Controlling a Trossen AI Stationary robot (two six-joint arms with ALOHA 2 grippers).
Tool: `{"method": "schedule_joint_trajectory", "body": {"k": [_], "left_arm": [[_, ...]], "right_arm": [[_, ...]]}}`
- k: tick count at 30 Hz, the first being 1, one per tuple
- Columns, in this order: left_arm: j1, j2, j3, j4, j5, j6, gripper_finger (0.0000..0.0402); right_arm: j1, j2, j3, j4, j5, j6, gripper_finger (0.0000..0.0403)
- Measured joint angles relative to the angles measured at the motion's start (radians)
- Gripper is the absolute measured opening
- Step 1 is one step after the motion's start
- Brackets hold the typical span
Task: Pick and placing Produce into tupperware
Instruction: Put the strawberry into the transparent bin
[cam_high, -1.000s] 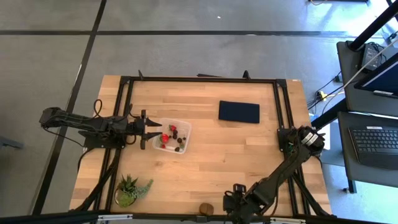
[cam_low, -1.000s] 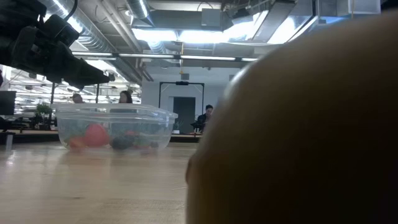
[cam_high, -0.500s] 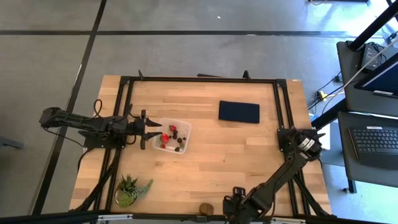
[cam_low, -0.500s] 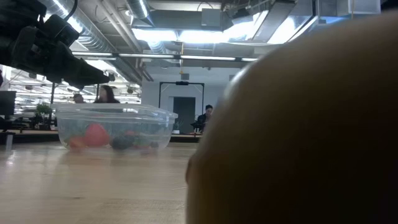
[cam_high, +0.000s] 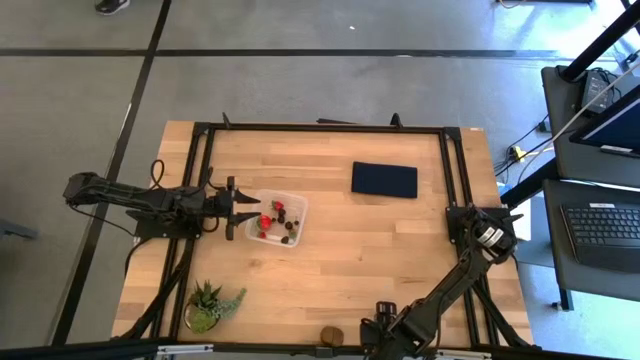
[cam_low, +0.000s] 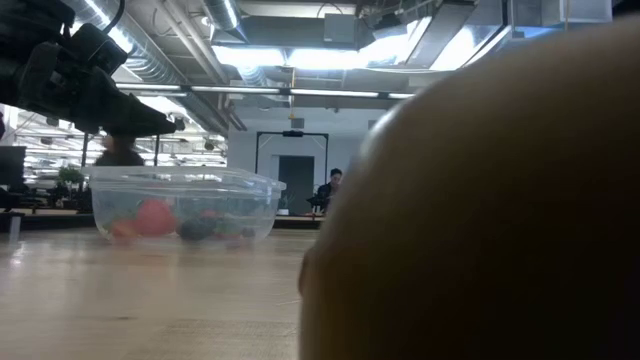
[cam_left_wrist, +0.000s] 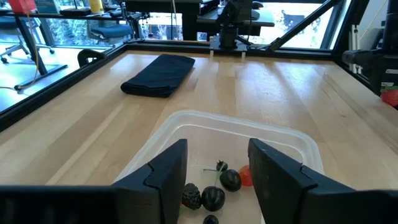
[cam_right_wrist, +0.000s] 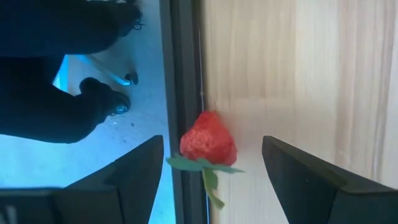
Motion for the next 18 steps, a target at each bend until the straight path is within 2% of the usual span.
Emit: {"method": "schedule_joint_trajectory", "body": {"k": [18], "left_arm": [[0.000,0.000,0.000,0.000,0.000,0.000,0.0164]], "right_arm": [[0.006,0.047,0.003,-0.015,0.005,0.002,0.0274]]}}
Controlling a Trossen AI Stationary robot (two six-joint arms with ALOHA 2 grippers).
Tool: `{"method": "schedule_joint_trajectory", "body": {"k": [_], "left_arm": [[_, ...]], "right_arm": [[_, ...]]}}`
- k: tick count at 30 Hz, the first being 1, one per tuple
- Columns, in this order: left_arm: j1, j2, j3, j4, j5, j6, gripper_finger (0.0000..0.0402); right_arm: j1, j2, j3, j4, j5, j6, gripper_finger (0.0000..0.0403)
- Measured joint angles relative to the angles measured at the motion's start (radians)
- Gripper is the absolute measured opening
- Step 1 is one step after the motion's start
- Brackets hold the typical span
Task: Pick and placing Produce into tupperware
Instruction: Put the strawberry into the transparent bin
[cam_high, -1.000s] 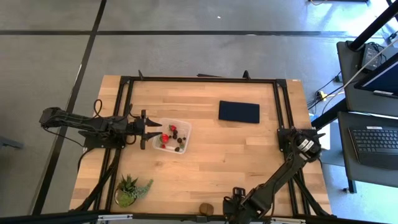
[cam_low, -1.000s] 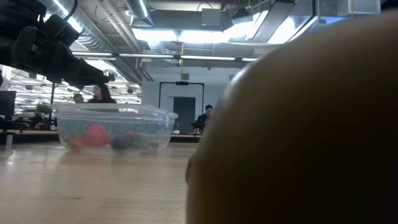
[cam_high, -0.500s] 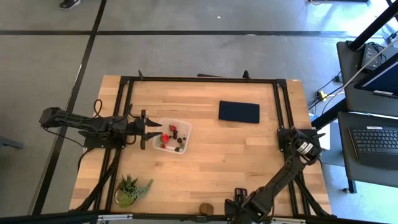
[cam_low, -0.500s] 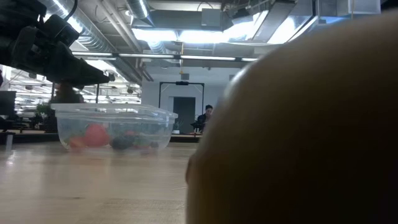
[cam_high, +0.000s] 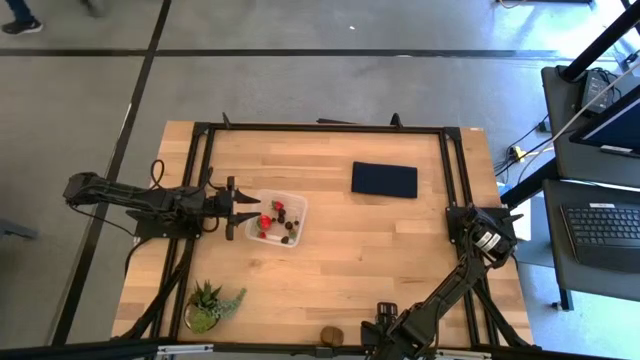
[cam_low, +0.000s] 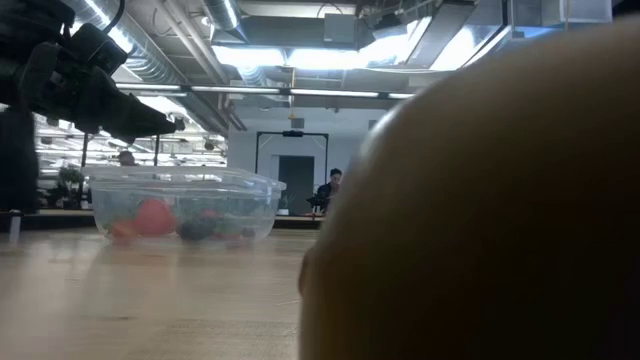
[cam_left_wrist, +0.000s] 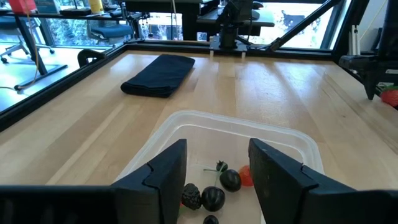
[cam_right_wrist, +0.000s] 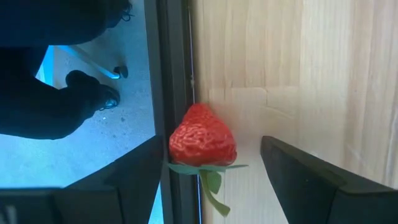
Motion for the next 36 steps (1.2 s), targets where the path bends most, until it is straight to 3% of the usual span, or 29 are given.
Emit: {"method": "schedule_joint_trajectory", "body": {"k": [15,31,36], "left_arm": [[0.000,0.000,0.000,0.000,0.000,-0.001,0.0170],[0.000,0.000,0.000,0.000,0.000,-0.001,0.0169],[0.000,0.000,0.000,0.000,0.000,-0.001,0.0170]], "right_arm": [[0.000,0.002,-0.002,0.004,0.009,0.005,0.0266],[-0.005,0.003,-0.004,-0.008,0.024,0.007,0.0147],[-0.015,0.003,-0.004,-0.008,0.020,0.030,0.0129]]}}
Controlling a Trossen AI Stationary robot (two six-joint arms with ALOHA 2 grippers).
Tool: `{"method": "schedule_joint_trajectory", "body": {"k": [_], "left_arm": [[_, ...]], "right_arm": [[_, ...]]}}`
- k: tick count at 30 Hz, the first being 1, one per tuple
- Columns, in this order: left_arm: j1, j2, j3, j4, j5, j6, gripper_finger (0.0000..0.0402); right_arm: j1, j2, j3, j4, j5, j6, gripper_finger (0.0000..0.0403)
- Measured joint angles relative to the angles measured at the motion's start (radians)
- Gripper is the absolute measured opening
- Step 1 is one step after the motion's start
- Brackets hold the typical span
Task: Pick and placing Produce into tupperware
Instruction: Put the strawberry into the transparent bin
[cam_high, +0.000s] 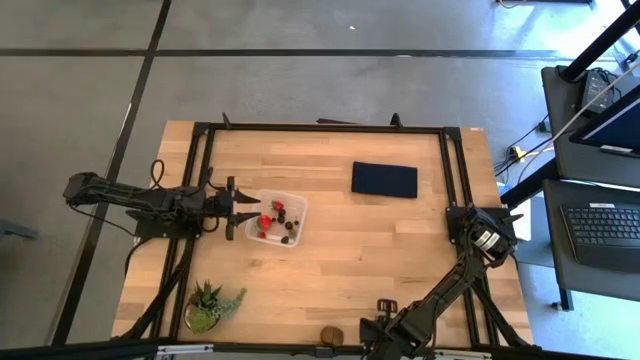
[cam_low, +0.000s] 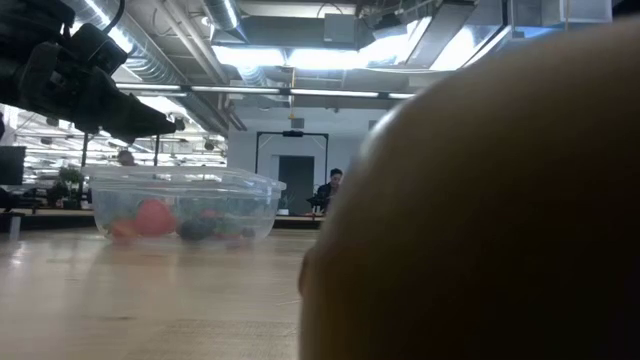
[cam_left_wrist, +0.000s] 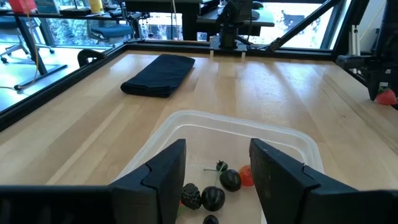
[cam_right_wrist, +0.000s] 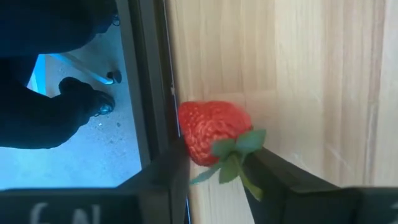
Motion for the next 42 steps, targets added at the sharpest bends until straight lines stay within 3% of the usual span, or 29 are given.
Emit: {"method": "schedule_joint_trajectory", "body": {"k": [31,42], "left_arm": [[0.000,0.000,0.000,-0.015,0.000,0.000,0.0163],[0.000,0.000,0.000,-0.015,0.000,0.000,0.0167]], "right_arm": [[-0.059,-0.007,0.001,-0.032,0.010,-0.006,0.0056],[-0.112,-0.010,0.002,-0.077,-0.007,0.073,0.0055]]}}
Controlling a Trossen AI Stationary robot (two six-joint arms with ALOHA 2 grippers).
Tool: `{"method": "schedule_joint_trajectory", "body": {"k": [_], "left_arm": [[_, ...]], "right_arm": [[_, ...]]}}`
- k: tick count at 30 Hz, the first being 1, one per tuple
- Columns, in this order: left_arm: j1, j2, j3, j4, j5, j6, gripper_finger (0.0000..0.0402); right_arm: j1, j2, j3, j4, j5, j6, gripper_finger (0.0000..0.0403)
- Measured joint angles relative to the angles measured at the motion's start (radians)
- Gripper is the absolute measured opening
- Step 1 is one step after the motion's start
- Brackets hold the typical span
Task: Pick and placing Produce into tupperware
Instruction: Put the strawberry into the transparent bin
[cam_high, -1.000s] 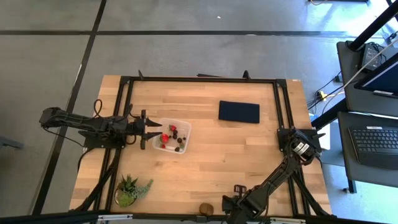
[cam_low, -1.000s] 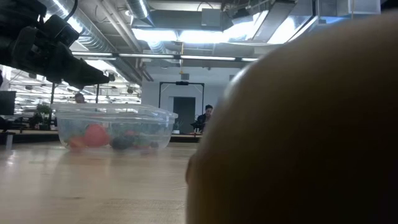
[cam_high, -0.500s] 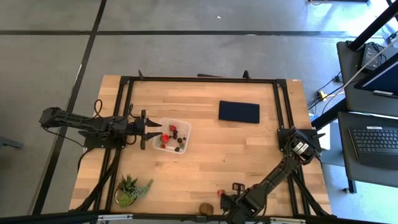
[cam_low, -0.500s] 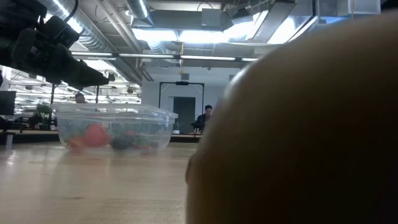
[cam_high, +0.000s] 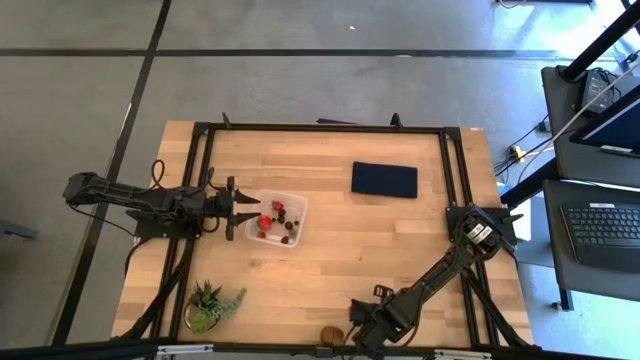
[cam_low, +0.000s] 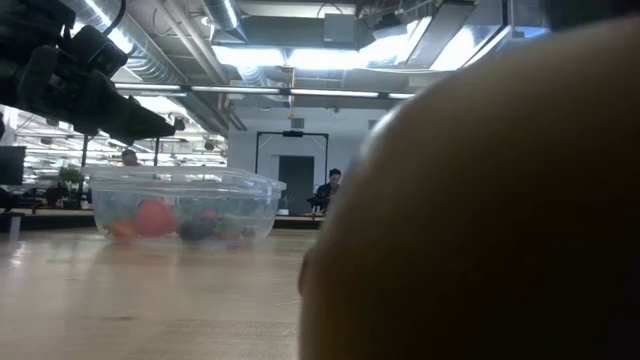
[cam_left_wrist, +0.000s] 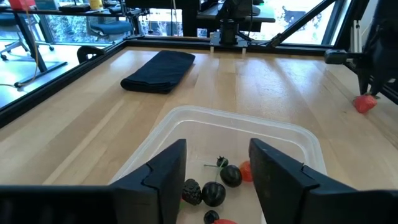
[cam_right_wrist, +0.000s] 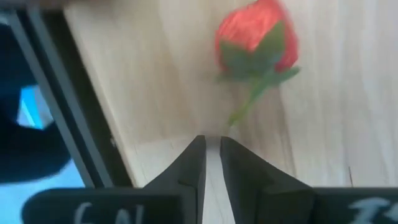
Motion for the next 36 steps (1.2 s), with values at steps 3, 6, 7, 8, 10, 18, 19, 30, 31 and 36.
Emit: {"method": "schedule_joint_trajectory", "body": {"k": [3,6,7,8,10,18,19,30,31,36], "left_arm": [[0.000,0.000,0.000,0.000,0.000,0.000,0.0163],[0.000,0.000,0.000,0.000,0.000,-0.001,0.0161],[0.000,0.000,0.000,0.000,0.000,-0.001,0.0161],[0.000,0.000,0.000,0.000,0.000,-0.001,0.0162],[0.000,0.000,0.000,-0.001,0.000,-0.001,0.0165],[0.000,0.000,0.000,-0.039,0.007,-0.002,0.0170],[0.000,0.000,0.000,-0.040,0.010,-0.002,0.0169],[0.000,0.000,0.000,-0.039,0.011,-0.002,0.0164],[0.000,0.000,0.000,-0.039,0.011,-0.002,0.0166],[0.000,0.000,0.000,-0.038,0.011,-0.002,0.0170]], "right_arm": [[-0.018,0.000,0.000,0.005,0.002,0.031,0.0055],[-0.032,0.000,0.000,0.015,0.007,0.028,0.0055],[-0.037,0.000,0.000,0.018,0.005,0.028,0.0055],[-0.042,0.000,0.000,0.020,-0.002,0.027,0.0055],[-0.051,0.000,0.000,0.021,-0.018,0.027,0.0055],[-0.068,0.000,0.000,0.021,-0.042,0.000,0.0055],[-0.071,0.000,0.000,0.021,-0.043,-0.003,0.0055],[-0.079,0.000,0.000,0.021,-0.057,-0.024,0.0055],[-0.079,0.000,0.000,0.021,-0.059,-0.024,0.0055],[-0.079,0.000,0.000,0.021,-0.066,-0.025,0.0047]]}}
